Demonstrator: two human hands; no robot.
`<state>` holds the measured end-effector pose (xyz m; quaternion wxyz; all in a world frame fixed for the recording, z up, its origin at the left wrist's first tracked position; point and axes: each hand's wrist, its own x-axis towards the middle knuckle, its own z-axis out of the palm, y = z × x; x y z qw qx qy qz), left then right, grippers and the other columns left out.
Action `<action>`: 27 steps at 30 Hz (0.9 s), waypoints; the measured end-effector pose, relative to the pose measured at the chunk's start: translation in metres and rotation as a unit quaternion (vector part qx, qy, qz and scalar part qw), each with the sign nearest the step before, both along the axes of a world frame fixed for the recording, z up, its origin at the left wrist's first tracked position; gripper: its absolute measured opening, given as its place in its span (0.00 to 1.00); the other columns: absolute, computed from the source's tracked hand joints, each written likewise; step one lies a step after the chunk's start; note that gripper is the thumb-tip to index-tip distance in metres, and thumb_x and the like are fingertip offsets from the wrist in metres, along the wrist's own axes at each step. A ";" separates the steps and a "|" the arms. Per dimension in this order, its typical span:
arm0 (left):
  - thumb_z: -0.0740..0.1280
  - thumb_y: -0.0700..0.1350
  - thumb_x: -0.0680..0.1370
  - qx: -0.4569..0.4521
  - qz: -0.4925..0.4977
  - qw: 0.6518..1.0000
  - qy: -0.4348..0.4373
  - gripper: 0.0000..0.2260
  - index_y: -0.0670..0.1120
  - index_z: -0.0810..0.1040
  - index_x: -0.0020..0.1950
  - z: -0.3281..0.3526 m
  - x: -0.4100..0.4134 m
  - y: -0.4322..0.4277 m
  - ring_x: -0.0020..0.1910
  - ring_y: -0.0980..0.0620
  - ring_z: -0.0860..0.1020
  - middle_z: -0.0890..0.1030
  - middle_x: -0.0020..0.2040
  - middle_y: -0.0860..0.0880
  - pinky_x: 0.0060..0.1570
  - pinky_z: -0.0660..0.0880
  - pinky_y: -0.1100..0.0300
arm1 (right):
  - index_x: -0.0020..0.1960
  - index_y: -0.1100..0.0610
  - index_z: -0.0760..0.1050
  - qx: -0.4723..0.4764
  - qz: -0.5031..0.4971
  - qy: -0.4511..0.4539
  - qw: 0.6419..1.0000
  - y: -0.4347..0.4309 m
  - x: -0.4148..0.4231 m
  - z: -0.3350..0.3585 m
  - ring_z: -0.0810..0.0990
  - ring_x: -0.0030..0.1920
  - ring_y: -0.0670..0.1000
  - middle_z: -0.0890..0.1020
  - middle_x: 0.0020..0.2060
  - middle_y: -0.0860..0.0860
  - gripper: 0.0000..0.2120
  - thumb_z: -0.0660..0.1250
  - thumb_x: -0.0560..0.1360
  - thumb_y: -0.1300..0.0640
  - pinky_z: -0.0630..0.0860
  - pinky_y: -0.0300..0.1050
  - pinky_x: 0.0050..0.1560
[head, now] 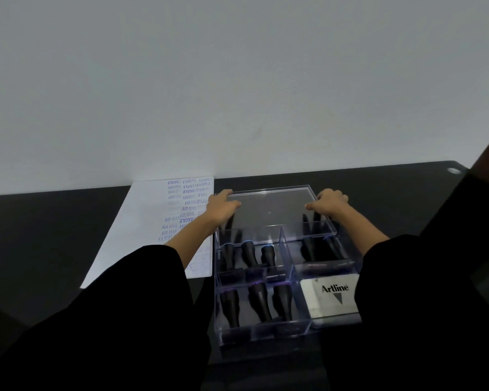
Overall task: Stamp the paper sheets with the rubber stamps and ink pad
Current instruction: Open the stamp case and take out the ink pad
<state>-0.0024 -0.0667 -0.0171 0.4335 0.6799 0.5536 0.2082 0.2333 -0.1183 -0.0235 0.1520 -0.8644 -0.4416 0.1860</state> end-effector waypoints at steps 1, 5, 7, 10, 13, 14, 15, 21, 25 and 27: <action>0.61 0.42 0.78 0.009 0.002 1.000 0.006 0.22 0.46 0.64 0.72 0.003 0.000 -0.001 0.71 0.43 0.62 0.61 0.73 0.42 0.71 0.61 0.50 | 0.64 0.62 0.70 0.012 -0.005 -0.007 1.000 -0.003 -0.001 0.002 0.63 0.67 0.62 0.67 0.67 0.61 0.23 0.65 0.75 0.49 0.67 0.49 0.59; 0.60 0.37 0.78 0.086 -0.026 0.996 0.016 0.19 0.42 0.69 0.69 0.021 0.004 -0.012 0.68 0.46 0.67 0.68 0.70 0.44 0.64 0.63 0.60 | 0.68 0.59 0.68 0.098 -0.003 -0.006 0.995 -0.020 -0.007 0.014 0.62 0.68 0.61 0.67 0.67 0.60 0.23 0.64 0.75 0.54 0.68 0.53 0.61; 0.59 0.35 0.78 0.112 -0.054 0.992 0.013 0.17 0.42 0.70 0.67 0.031 0.007 -0.023 0.68 0.48 0.68 0.70 0.68 0.45 0.61 0.63 0.63 | 0.68 0.57 0.69 0.132 0.011 0.002 0.991 -0.031 -0.010 0.020 0.65 0.67 0.60 0.71 0.65 0.59 0.22 0.65 0.75 0.55 0.69 0.52 0.61; 0.59 0.34 0.78 0.131 -0.097 0.987 0.005 0.16 0.41 0.72 0.65 0.046 0.016 -0.043 0.67 0.49 0.70 0.74 0.66 0.45 0.64 0.65 0.61 | 0.66 0.58 0.72 0.161 0.028 0.020 0.986 -0.051 -0.016 0.030 0.70 0.64 0.60 0.76 0.61 0.59 0.20 0.65 0.75 0.56 0.70 0.52 0.61; 0.60 0.35 0.78 0.140 -0.121 0.983 0.004 0.14 0.41 0.75 0.62 0.062 0.024 -0.068 0.65 0.49 0.72 0.76 0.64 0.45 0.60 0.66 0.64 | 0.64 0.58 0.74 0.175 0.048 0.030 0.983 -0.076 -0.022 0.041 0.73 0.61 0.60 0.79 0.57 0.58 0.19 0.66 0.74 0.57 0.71 0.53 0.63; 0.60 0.35 0.78 0.143 -0.129 0.981 0.006 0.14 0.41 0.76 0.62 0.067 0.026 -0.076 0.64 0.49 0.73 0.76 0.63 0.45 0.58 0.66 0.65 | 0.63 0.58 0.75 0.178 0.052 0.035 0.982 -0.084 -0.023 0.045 0.73 0.61 0.60 0.80 0.57 0.58 0.18 0.66 0.74 0.57 0.72 0.53 0.63; 0.59 0.36 0.78 0.142 -0.136 0.980 0.008 0.13 0.41 0.76 0.61 0.071 0.027 -0.085 0.63 0.50 0.73 0.77 0.62 0.45 0.56 0.66 0.66 | 0.63 0.58 0.75 0.180 0.055 0.036 0.981 -0.093 -0.025 0.049 0.74 0.61 0.60 0.80 0.57 0.58 0.18 0.67 0.74 0.57 0.72 0.53 0.62; 0.59 0.35 0.78 0.137 -0.170 0.976 0.011 0.12 0.40 0.78 0.59 0.081 0.032 -0.136 0.62 0.48 0.75 0.79 0.60 0.43 0.57 0.67 0.66 | 0.62 0.59 0.76 0.198 0.084 0.033 0.976 -0.149 -0.035 0.065 0.77 0.58 0.56 0.80 0.55 0.57 0.16 0.66 0.74 0.60 0.73 0.48 0.59; 0.61 0.37 0.79 0.132 -0.187 0.973 0.033 0.11 0.40 0.78 0.59 0.079 0.034 -0.169 0.60 0.48 0.76 0.80 0.58 0.44 0.56 0.68 0.66 | 0.61 0.59 0.76 0.196 0.097 0.037 0.975 -0.180 -0.044 0.068 0.78 0.55 0.54 0.79 0.53 0.56 0.15 0.67 0.74 0.60 0.75 0.47 0.56; 0.61 0.37 0.78 0.121 -0.195 0.972 0.042 0.11 0.40 0.78 0.58 0.077 0.035 -0.183 0.59 0.47 0.77 0.80 0.58 0.43 0.58 0.70 0.63 | 0.59 0.58 0.77 0.195 0.100 0.034 0.975 -0.191 -0.047 0.067 0.78 0.53 0.54 0.80 0.52 0.56 0.14 0.67 0.73 0.60 0.75 0.47 0.55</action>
